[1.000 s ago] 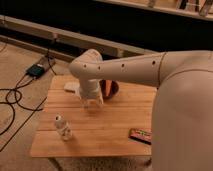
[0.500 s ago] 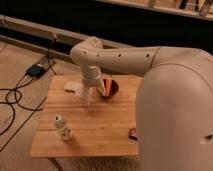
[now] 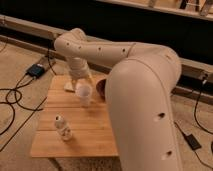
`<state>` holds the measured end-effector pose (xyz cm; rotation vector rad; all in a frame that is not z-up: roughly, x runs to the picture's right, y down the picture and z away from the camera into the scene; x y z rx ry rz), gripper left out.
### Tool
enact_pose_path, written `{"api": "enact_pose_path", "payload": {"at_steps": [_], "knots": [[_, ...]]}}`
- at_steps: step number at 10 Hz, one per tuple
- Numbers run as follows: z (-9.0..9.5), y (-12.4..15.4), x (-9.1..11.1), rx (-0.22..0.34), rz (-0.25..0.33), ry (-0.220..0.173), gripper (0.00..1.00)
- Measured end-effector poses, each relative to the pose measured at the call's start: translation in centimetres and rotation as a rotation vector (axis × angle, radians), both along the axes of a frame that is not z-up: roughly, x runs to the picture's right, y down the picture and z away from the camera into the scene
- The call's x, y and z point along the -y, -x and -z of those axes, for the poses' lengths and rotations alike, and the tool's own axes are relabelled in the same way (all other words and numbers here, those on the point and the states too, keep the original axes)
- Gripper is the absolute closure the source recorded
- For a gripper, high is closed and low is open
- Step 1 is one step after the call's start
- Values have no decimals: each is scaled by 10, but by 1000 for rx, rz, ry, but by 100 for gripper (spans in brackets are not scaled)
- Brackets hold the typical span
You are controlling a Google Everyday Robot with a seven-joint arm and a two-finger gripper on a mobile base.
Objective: Move the arm in a circular motion
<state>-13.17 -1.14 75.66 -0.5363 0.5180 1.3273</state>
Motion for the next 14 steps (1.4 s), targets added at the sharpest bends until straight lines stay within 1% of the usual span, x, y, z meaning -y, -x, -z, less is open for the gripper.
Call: {"api": "enact_pose_path", "payload": {"at_steps": [1,2,4,5,6,7,8,10,11,12,14], "knots": [[1,13,-2,20,17,4,35],[5,34,-10,53,49,12,35],[11,52,-26,86,86,23,35],[15,59,-43,103,107,37,35],[18,62,-52,111,109,44,35],[24,63,-68,121,110,57,35],[30,62,-81,128,106,68,35],[40,50,-100,127,89,80,35],[44,45,-106,126,75,82,35],[49,32,-114,118,42,85,35],[53,18,-118,106,7,83,35]]}}
